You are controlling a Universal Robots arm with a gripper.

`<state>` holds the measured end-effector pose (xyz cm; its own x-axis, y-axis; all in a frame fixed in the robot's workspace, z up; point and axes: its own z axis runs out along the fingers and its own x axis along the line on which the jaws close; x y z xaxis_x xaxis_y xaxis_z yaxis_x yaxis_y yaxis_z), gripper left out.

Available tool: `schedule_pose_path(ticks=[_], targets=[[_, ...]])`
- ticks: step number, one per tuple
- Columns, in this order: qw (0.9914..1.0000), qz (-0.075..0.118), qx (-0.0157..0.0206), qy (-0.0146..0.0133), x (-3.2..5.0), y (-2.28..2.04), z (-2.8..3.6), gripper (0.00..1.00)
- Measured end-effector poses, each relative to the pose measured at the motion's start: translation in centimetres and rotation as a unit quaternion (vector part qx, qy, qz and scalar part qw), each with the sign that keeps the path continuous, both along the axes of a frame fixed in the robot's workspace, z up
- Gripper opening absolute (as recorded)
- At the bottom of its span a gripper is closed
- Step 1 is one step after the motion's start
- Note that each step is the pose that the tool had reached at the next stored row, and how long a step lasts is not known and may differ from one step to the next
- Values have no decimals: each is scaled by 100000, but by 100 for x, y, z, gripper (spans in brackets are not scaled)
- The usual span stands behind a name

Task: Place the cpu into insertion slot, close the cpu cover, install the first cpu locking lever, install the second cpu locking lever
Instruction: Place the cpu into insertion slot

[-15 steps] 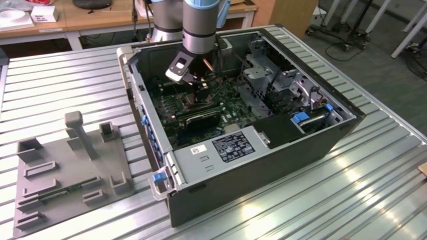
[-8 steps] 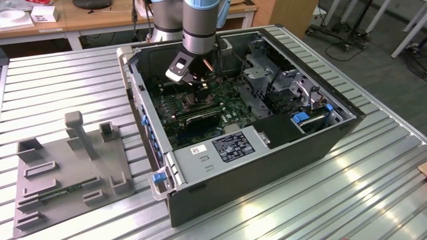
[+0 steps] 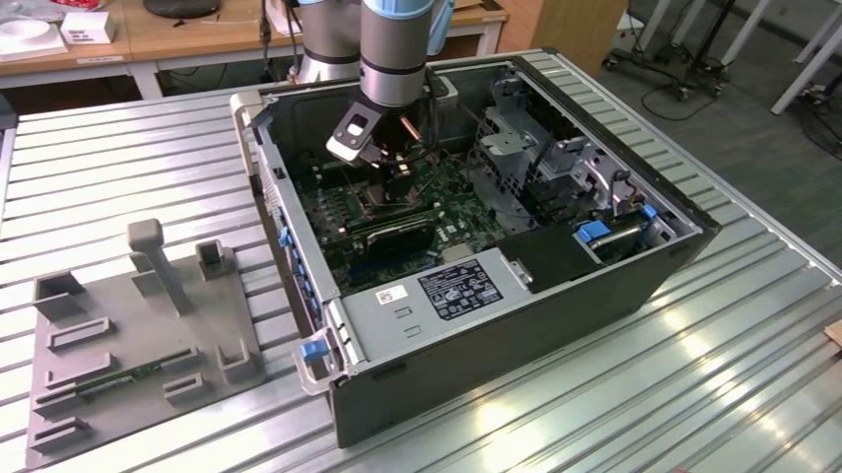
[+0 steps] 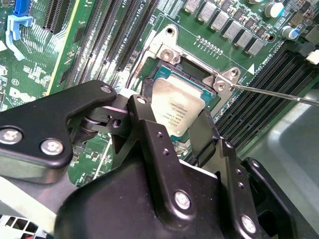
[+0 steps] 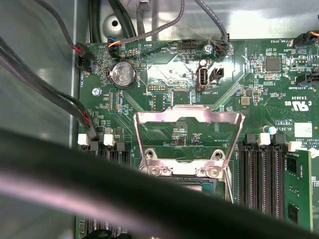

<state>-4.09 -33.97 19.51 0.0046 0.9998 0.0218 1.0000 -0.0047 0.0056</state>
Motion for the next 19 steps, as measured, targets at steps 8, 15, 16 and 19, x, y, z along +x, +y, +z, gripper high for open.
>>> schedule_pose_path(ticks=[8,15,16,19], targets=[[100000,1,-5,4,2,0,-3,54],[100000,1,-4,2,6,0,-6,54],[100000,0,-2,-1,6,0,-7,54],[100000,3,4,-3,7,0,-7,54]])
